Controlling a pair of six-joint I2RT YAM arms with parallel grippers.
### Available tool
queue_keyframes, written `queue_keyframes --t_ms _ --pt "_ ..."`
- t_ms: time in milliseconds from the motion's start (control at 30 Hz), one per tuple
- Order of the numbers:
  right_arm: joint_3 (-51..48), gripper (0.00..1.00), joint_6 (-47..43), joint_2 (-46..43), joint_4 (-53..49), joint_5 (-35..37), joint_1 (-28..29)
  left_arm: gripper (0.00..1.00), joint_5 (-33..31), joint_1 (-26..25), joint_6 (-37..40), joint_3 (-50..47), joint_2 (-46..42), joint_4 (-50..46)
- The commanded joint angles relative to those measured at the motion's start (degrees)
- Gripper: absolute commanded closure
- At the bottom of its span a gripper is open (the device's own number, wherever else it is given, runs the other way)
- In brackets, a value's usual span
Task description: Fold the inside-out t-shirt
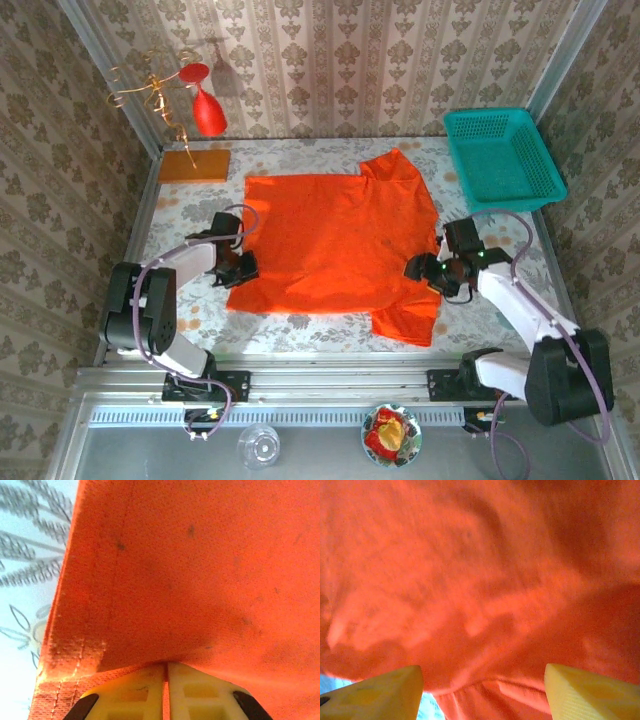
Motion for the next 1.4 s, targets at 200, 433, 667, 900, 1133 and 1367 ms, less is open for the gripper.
queue_keyframes --t_ms 200,433,667,900,1133,1367 --pt "-4.8 0.34 6.9 -8.2 -5.1 -0.9 11.1 0.87 0.3 2.7 3.3 3.2 1.8 -0.9" --pt "-9.9 0.33 11.8 -5.5 1.6 -1.9 15.5 0.77 1.6 1.8 2.6 3.2 -3.8 -2.8" --pt "-14.7 0.33 16.6 -4.6 1.6 -0.9 21.4 0.76 2.1 0.0 1.5 1.3 -8.0 -4.2" --pt "-9.9 0.32 19.8 -10.0 -3.1 0.7 26.5 0.75 2.0 -1.9 0.5 -1.7 -11.6 -4.9" --pt "-2.8 0.32 18.9 -3.2 0.6 0.4 31.6 0.75 1.7 -2.4 0.2 -2.3 -13.3 -5.8" --pt "7.5 0.4 14.8 9.8 -5.7 11.4 40.0 0.75 0.8 -2.5 -0.4 -2.8 -14.7 -6.1"
